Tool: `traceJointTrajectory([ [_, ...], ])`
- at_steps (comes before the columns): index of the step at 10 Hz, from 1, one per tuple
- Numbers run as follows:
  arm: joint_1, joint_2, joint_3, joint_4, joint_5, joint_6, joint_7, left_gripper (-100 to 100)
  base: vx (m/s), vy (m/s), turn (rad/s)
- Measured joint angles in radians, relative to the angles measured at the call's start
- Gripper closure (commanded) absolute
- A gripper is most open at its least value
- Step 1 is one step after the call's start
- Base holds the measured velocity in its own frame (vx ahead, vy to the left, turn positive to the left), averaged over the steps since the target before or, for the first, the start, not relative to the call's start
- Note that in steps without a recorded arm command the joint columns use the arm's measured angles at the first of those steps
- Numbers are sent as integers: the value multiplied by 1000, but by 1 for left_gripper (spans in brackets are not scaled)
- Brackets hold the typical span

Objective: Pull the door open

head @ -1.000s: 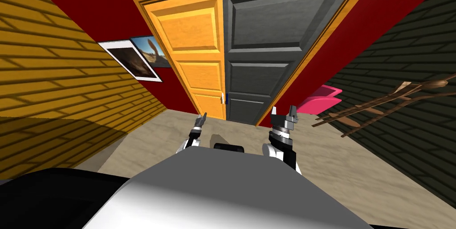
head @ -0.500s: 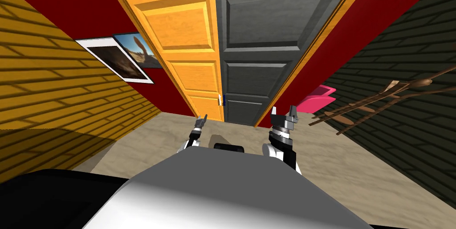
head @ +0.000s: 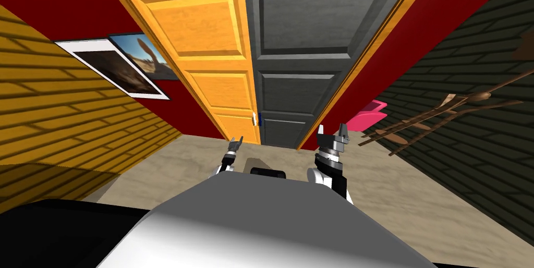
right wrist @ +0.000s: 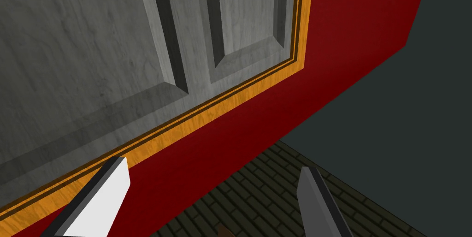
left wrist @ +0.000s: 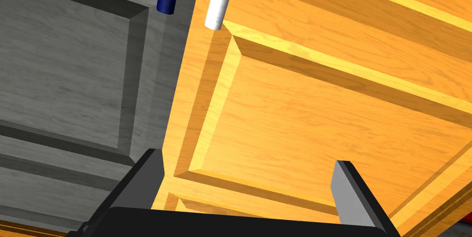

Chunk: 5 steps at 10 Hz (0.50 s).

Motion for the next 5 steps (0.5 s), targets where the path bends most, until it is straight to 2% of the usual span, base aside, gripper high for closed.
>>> traceJointTrajectory([
  [5, -27, 4, 15, 95, -14, -21, -98, -100, 107, -12, -57],
])
